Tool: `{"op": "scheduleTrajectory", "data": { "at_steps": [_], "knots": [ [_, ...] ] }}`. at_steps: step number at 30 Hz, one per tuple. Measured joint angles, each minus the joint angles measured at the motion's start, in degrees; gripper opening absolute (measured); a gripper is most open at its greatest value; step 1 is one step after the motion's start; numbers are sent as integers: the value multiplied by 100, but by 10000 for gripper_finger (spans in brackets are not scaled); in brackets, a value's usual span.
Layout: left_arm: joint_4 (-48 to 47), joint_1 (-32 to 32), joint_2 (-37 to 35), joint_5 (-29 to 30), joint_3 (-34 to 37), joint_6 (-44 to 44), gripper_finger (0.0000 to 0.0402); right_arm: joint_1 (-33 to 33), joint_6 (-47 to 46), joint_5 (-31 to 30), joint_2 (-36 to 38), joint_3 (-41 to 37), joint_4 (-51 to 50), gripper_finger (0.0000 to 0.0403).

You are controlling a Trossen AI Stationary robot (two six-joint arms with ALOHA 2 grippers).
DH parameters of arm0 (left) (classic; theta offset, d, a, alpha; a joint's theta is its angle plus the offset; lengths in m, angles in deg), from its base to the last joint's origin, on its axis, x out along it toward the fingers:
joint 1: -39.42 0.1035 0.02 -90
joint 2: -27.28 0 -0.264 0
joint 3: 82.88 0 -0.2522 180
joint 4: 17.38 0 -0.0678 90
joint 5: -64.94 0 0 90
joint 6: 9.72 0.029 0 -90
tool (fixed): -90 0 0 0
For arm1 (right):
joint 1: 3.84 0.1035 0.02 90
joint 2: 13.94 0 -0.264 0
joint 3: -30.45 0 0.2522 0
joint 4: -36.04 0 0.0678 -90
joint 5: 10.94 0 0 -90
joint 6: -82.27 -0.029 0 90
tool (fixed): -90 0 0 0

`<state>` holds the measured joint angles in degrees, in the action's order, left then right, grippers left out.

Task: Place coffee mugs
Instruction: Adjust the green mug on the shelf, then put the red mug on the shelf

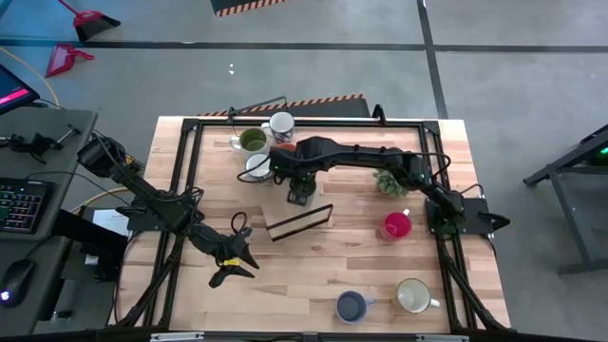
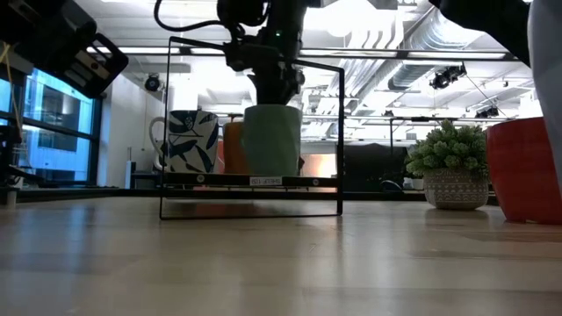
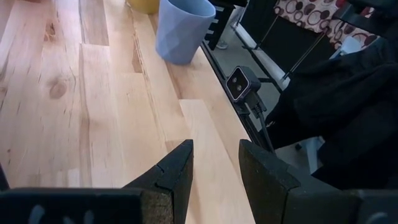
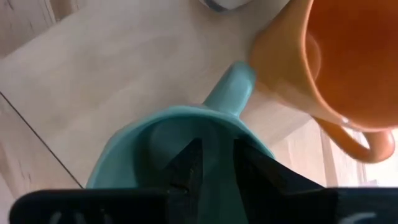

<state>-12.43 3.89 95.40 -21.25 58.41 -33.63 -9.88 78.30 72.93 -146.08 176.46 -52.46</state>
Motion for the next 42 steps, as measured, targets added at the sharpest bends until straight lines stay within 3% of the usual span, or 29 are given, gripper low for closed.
{"op": "scheduleTrajectory", "data": {
  "at_steps": [23, 31, 42],
  "knots": [
    [-97, 0, 0, 0, -2, -2, 117, -230, 147, 298, 11, 0, 161, 78],
    [-97, 0, 0, -1, -2, -2, 117, -33, 137, 420, 98, 0, -399, 78],
    [-143, 0, 0, -2, 0, -2, 117, 309, -184, -456, 1145, 1, -716, 78]
  ]
}}
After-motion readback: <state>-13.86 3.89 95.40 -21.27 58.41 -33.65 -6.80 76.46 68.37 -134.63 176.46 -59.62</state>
